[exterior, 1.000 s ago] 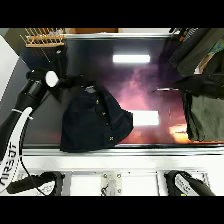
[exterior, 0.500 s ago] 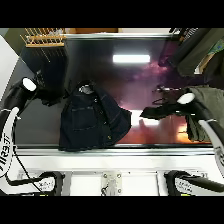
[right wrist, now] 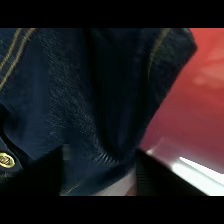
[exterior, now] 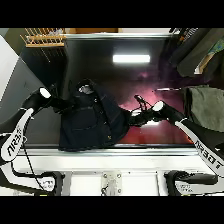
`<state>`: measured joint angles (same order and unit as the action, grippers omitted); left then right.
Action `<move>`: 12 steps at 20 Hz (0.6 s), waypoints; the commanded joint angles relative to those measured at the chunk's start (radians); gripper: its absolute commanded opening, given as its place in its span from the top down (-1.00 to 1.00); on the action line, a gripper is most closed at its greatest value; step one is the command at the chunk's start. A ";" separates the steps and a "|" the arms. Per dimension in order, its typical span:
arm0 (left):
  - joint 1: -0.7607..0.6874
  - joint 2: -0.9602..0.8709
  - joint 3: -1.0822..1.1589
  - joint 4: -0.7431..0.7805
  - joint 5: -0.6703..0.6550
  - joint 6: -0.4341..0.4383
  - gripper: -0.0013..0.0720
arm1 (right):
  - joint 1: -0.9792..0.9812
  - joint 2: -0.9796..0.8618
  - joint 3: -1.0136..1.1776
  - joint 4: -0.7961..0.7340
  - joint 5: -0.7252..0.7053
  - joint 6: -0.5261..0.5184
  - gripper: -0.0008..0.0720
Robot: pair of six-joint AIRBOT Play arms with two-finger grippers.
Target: Fold the clothes and pants, and hang the long-sleeved shirts on hangers.
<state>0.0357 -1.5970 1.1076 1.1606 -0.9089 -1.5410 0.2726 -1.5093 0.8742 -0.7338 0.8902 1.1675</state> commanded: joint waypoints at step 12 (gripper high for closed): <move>-0.187 0.467 0.054 -0.095 -0.277 0.022 0.92 | -0.314 0.077 0.776 -0.382 0.050 0.215 0.94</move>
<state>-0.0608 -1.2732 1.2106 1.1248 -1.1290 -1.5166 0.0135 -1.4281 1.4666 -1.0470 0.9871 1.3235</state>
